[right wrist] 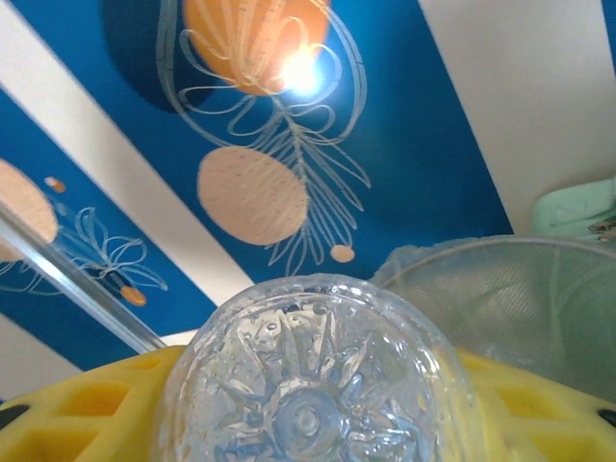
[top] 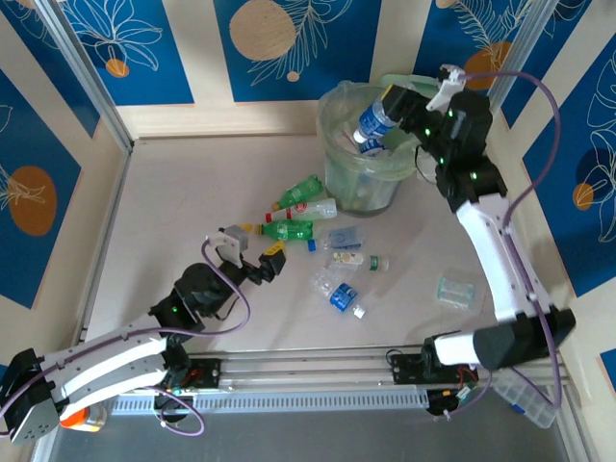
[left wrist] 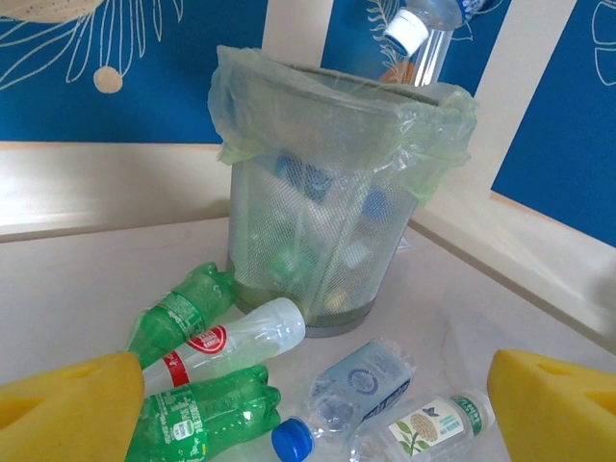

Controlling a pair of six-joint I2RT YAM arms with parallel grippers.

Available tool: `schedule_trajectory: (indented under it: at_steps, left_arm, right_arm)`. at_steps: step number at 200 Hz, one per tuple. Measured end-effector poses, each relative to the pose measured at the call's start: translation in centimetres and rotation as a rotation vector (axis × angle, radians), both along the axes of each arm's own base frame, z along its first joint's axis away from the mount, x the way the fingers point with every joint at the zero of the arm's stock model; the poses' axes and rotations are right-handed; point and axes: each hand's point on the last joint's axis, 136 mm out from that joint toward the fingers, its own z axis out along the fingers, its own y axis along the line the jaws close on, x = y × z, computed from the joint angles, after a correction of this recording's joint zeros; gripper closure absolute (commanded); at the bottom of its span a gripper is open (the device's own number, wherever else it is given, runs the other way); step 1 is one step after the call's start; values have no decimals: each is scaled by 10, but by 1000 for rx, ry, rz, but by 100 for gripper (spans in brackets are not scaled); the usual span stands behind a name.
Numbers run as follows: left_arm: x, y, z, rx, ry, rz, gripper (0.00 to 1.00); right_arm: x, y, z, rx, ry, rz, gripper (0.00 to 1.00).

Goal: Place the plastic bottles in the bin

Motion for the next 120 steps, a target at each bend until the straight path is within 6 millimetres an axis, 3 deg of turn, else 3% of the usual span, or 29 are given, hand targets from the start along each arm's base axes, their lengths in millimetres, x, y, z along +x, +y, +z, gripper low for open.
schedule_trajectory:
  at_steps: [53,120]
  left_arm:
    - [0,-8,-13,20,38,-30,9]
    - [-1,-10,-15,27,43,-38,10]
  right_arm:
    - [91,-22,-58,73,286,22,42]
    - [139,-18,-132,73,535,86,42]
